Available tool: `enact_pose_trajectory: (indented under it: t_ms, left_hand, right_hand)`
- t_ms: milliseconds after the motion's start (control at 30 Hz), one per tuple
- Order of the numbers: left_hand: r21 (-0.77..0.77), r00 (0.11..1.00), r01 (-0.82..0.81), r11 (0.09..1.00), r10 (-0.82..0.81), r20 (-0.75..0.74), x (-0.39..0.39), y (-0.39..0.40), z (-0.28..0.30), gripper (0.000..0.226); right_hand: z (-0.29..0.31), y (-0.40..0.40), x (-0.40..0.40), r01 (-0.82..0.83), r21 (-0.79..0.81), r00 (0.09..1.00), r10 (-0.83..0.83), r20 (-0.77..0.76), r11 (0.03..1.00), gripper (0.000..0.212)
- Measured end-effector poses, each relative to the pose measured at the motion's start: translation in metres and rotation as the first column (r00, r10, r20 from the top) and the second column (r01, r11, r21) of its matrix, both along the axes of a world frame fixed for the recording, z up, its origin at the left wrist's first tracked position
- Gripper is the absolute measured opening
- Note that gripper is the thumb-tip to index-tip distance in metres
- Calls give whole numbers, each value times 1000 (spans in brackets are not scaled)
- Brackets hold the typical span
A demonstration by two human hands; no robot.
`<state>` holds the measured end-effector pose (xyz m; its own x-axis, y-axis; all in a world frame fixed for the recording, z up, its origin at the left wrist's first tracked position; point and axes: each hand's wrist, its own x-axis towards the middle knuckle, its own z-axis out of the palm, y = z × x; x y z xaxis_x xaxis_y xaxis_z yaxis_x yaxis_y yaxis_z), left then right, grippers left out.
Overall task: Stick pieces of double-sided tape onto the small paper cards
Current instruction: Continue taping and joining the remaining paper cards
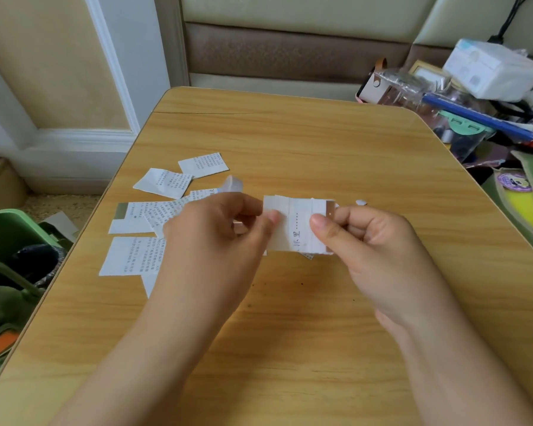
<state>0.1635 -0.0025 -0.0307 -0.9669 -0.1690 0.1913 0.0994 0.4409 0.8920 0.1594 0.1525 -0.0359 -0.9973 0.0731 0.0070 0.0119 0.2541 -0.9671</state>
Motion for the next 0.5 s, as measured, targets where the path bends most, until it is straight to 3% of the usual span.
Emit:
enact_pose_trajectory:
  t_ms: [33,100,167,333,433,500]
  left_hand:
    - [-142,1000,12,990,-10,13,-1,-2,-1,7]
    - [-442,995,40,896,5,101,-4,-5,-8,35]
    - [-600,983,100,794,14,183,-9,-7,-14,56]
    - [-681,981,170,712,-58,185,-11,-5,-27,40]
    - [-654,974,219,724,-128,186,-12,-5,-28,23]
    - [-644,970,240,727,-152,190,-12,-6,-29,17]
  right_hand:
    - [-1,1,1,-10,50,999,7,45,999,25]
    - [-6,2,1,-33,135,991,15,132,990,25]
    - [-11,1,1,-59,245,984,14,180,968,27]
    - [-24,-5,0,-41,521,988,-42,145,853,25]
    - [-26,-5,0,65,634,996,-92,11,771,20]
    - [-27,-4,-1,89,688,995,-33,-94,721,18]
